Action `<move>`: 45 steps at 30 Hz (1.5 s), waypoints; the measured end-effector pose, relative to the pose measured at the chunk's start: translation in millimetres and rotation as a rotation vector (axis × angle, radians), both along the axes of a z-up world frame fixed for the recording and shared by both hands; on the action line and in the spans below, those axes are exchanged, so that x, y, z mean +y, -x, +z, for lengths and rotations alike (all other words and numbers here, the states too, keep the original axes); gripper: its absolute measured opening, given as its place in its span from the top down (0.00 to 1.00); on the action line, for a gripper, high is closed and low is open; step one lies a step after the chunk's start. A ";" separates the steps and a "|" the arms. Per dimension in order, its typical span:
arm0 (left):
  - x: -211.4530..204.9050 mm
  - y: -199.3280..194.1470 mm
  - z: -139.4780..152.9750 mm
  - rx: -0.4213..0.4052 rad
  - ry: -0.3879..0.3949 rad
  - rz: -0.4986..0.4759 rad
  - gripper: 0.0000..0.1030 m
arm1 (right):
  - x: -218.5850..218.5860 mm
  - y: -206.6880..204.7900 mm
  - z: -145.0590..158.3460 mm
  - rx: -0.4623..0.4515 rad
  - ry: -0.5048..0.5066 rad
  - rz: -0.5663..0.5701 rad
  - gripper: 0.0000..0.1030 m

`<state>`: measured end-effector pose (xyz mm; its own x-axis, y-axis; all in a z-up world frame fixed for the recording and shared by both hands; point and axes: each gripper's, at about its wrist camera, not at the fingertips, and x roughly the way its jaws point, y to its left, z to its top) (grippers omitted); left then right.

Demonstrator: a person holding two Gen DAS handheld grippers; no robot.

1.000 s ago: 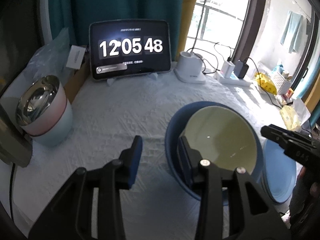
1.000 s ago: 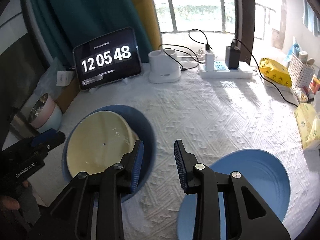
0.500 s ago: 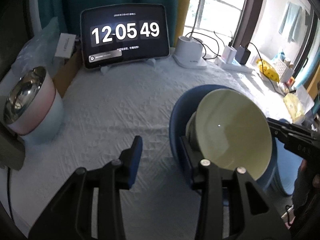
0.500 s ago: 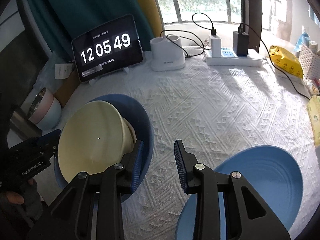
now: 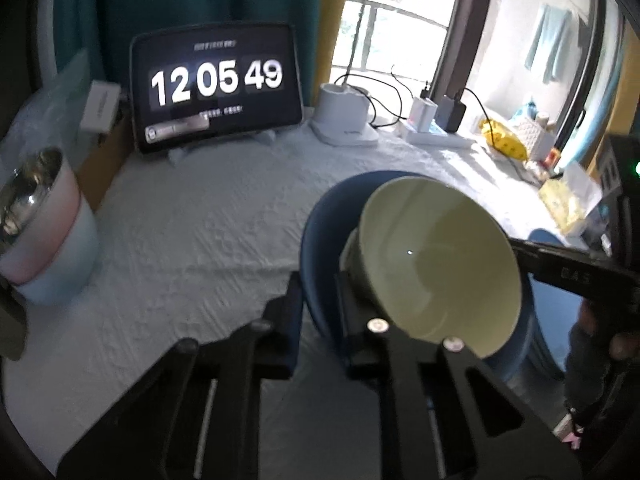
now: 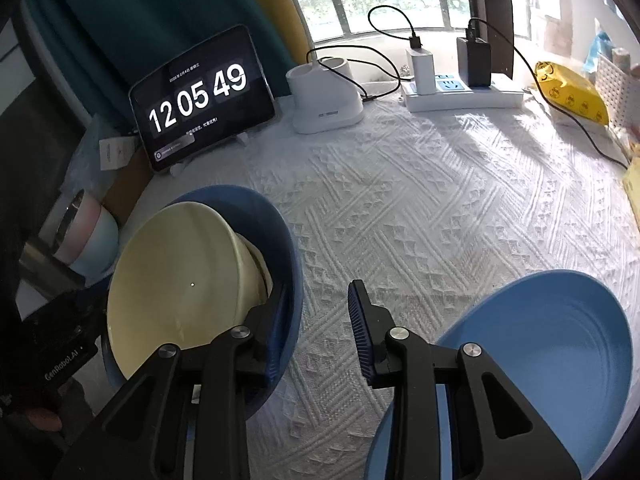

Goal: Organize plates and bowls

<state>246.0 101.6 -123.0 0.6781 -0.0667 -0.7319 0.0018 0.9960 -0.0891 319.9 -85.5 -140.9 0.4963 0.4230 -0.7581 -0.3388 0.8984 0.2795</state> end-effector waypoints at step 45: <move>-25.0 15.3 31.7 -0.032 0.084 -0.026 0.88 | -18.7 21.6 35.1 -0.079 0.029 -0.059 0.90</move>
<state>230.6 76.6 -91.3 0.6986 -0.1442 -0.7008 0.0313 0.9847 -0.1714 298.2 -104.1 -105.8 0.5788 0.3697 -0.7268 -0.3050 0.9248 0.2276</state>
